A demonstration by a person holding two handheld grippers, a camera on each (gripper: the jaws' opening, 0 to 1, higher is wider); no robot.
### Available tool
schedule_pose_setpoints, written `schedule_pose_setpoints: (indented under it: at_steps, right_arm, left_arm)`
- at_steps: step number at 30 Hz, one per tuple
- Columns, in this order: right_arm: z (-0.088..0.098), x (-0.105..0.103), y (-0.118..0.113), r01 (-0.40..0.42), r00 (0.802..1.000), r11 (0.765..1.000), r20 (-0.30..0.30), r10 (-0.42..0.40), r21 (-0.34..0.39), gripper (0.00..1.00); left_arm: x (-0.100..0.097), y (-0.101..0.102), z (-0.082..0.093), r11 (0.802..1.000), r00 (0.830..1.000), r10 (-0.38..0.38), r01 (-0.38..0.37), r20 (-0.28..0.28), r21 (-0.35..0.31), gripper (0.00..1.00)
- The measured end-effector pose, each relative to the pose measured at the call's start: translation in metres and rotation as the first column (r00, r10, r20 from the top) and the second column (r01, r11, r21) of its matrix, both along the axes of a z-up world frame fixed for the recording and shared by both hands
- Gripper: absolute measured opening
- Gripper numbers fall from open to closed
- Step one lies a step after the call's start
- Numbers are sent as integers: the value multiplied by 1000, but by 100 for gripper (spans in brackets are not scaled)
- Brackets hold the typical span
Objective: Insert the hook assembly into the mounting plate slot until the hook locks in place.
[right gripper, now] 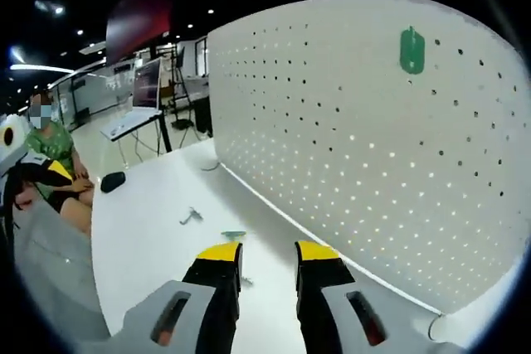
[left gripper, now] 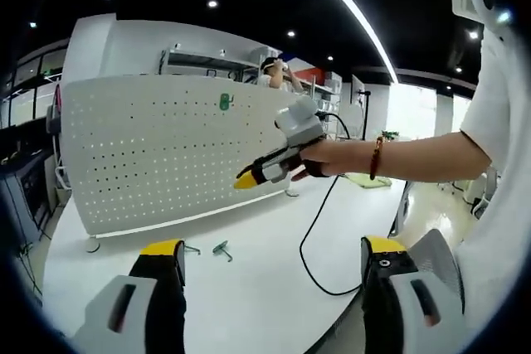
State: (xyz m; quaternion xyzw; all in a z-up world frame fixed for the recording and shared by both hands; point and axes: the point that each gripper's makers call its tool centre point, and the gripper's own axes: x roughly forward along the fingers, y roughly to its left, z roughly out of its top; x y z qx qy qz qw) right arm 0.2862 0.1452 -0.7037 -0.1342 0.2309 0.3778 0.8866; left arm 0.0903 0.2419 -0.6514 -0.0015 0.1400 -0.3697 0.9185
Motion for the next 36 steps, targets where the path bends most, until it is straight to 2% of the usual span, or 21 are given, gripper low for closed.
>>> schedule_pose_setpoints:
  at_steps: [2,5,7,9,11,15,21,36]
  right_arm:
    - [-7,-1,3,-20,1000,1000,-22,20,0,22]
    - [-15,3,2,-30,999,999,-15,30,-18,22]
    - [-24,0,6,-63,997,998,-52,62,-14,22]
    - [-31,0,7,-80,996,996,-46,78,-42,22]
    - [-39,-2,11,-103,992,993,-73,99,-49,22]
    - [-50,-4,16,-136,987,989,-89,130,-62,22]
    - [-67,-7,21,-213,972,970,-120,200,-114,24]
    - [-102,-6,23,-334,935,921,-197,296,-202,24]
  left_arm:
    - [0,-1,1,1000,1000,5,-6,2,2,90]
    - [1,-2,0,1000,1000,15,-15,-2,4,89]
    - [1,-3,0,1000,1000,22,-22,-3,8,89]
    - [1,-3,0,1000,1000,30,-30,-4,5,89]
    - [0,-3,-1,999,999,40,-40,-9,5,89]
    - [-1,-2,-4,998,998,55,-55,-16,9,89]
    - [1,-2,-7,997,997,75,-75,-20,11,89]
    - [9,-1,-15,996,995,94,-94,-43,7,89]
